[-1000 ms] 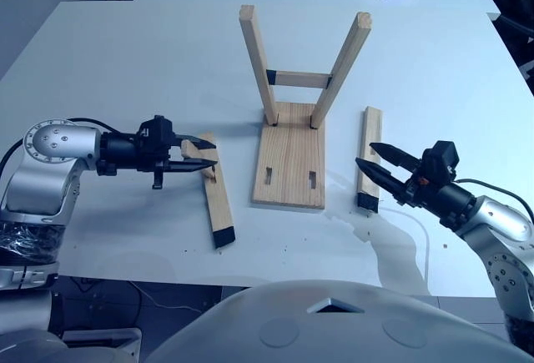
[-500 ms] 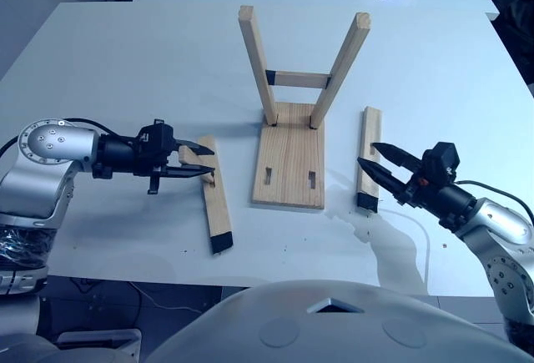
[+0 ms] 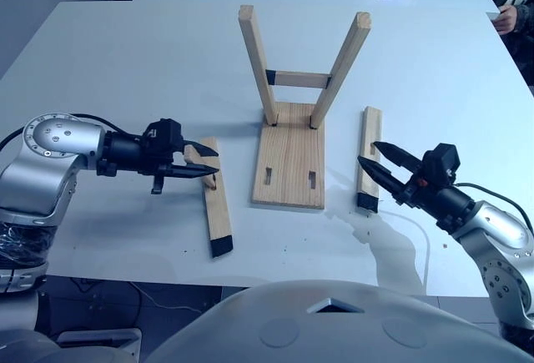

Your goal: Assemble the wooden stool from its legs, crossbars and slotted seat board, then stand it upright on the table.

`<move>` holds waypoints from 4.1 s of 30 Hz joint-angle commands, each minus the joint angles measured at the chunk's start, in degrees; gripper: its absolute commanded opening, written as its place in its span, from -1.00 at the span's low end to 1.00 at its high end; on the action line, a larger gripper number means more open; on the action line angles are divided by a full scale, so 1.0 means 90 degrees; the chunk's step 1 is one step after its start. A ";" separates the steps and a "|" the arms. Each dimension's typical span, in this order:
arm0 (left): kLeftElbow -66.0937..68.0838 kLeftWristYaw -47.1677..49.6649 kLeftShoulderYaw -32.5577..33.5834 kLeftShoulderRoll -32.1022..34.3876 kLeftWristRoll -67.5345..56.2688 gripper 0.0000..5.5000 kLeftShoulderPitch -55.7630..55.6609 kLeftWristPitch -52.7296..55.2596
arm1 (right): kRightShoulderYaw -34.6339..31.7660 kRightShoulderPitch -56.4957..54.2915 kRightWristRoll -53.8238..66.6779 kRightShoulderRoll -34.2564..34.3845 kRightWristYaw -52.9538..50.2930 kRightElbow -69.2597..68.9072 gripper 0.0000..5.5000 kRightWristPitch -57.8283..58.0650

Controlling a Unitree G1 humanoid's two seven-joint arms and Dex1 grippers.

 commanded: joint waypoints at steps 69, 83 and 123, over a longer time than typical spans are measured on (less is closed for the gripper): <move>0.1786 -0.0211 -0.1220 -0.0135 0.0768 -0.52 0.0054 -0.0920 | 0.0177 -0.0347 -0.0569 -0.0507 0.0128 0.0181 -0.12 -0.0059; 0.1685 0.0023 -0.0925 -0.0409 0.0483 -0.52 0.0148 -0.0775 | 0.0153 -0.0290 -0.0656 -0.0596 0.0197 0.0208 -0.12 -0.0110; 0.2413 0.1132 0.0252 -0.1911 -0.0459 0.37 -0.0572 0.0050 | 0.0159 -0.0502 -0.0736 -0.0970 0.0524 0.0409 -0.12 -0.0024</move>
